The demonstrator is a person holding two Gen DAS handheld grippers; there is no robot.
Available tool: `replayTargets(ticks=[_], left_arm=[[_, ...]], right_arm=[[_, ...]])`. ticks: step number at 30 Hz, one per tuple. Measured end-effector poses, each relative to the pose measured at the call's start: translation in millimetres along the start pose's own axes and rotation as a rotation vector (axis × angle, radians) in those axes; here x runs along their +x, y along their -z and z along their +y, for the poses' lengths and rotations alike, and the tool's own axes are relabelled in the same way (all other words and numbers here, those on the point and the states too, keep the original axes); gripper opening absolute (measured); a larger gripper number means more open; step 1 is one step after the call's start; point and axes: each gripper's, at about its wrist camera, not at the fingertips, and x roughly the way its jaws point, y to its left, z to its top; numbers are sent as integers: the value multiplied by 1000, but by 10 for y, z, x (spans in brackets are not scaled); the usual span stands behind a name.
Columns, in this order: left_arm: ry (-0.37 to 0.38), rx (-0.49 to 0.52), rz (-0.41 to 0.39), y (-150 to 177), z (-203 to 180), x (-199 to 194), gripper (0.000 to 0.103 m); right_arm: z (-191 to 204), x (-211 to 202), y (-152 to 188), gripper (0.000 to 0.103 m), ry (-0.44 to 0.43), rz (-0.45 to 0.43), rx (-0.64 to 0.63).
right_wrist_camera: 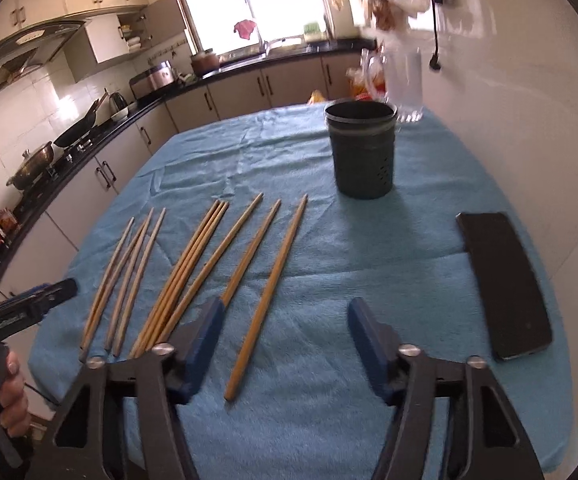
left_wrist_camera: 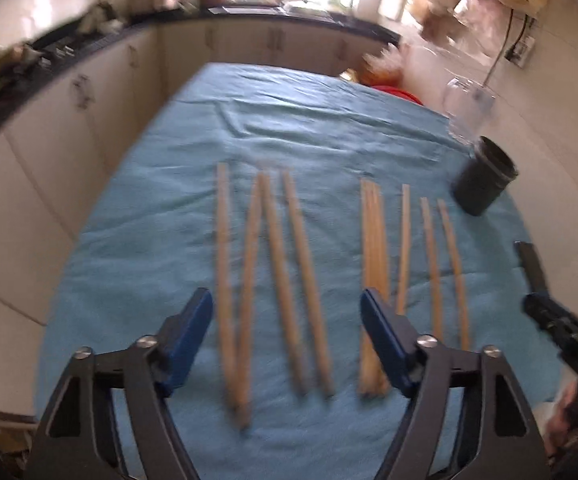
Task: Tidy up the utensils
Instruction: 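Lower the left tool onto a wooden chopstick and close it while the right tool grasps another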
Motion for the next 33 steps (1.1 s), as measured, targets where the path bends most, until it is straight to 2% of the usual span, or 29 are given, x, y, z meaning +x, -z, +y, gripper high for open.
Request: replayTargets(ticks=[2,3,5,6,7,9,11,14,18,28,29,31,33], left_arm=[[40,30,50,-164,-130,187,67],[35,35,70,-232,-180,281,57],[59,59,122,-347,-294,461,53],[78,71,149,-403,-349,563,44],[66,68,179,-465,-386,669,35],[73,91,206,-533,-492,801,34],[25,100,216,-599,-529,936,33],[42,95,246,-656,-548,1070,32],[14,117,259,-694,-587,1187,32],[-87,168,240,-757,-713,1349,31],[-92,174,238,-738,-714,1329,28],[-100,175,233,-711,-699,1298,11],[-98,156,231,-718,-654,1290,7]], right_arm=[[-29,53,-66,60,-1,16,18],[-39,71,-106,60,3,16,21],[-47,81,-144,61,11,10,20],[-59,89,-168,61,13,9,23],[-73,100,-191,61,15,8,28],[-103,109,-209,61,20,7,36],[-135,106,-222,61,21,6,42],[-177,114,-244,61,21,7,48],[-222,131,-275,61,24,4,51],[-279,348,-389,61,56,50,66],[-288,392,-402,61,63,58,68],[-326,492,-453,60,71,87,87],[-329,577,-484,54,76,104,96]])
